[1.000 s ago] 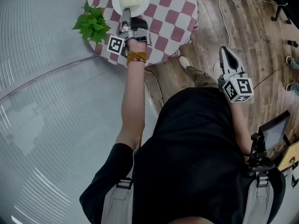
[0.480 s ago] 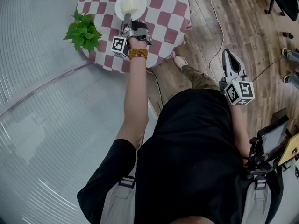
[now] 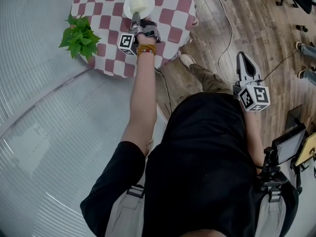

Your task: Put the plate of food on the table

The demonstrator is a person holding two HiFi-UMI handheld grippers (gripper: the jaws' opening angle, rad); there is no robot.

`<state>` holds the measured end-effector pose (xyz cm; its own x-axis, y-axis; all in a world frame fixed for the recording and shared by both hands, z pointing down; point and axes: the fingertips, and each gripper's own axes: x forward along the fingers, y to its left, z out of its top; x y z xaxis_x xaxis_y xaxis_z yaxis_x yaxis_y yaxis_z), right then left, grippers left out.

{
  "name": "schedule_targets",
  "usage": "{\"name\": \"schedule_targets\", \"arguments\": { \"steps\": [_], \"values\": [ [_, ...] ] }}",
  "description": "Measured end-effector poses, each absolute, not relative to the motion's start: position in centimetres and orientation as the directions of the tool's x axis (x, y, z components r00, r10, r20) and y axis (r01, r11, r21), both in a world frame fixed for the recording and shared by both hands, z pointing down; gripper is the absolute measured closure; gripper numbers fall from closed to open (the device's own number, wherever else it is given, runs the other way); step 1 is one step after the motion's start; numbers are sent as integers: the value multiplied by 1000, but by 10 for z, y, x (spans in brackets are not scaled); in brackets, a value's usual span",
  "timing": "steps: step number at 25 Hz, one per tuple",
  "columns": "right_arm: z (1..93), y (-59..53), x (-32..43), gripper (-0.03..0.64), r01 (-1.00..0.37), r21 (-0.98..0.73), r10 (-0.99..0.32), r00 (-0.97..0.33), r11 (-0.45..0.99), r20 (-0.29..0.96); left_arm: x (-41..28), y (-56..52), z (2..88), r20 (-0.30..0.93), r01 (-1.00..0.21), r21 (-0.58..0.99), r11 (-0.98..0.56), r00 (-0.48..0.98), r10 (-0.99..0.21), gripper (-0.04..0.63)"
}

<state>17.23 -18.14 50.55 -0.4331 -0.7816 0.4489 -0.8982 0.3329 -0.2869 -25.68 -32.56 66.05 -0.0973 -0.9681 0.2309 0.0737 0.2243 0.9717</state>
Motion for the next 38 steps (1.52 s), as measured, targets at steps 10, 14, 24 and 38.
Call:
{"name": "schedule_targets", "arguments": {
  "steps": [10,14,24,38],
  "values": [
    [509,-182,183,606,-919,-275,-796,-386,284,467,-247,-327,688,320,46,947,318,-67,-945,578],
    [508,-183,179,606,-916,-275,-791,-393,292,469,-245,-323,697,356,33,934,355,-74,-931,578],
    [512,-184,175,606,-915,-266,-778,-399,303,486,-237,-322,719,411,42,912,409,-45,-911,575],
    [511,-185,157,606,-894,-294,-761,-444,339,472,-236,-317,722,522,-47,852,522,-4,-853,561]
  ]
}}
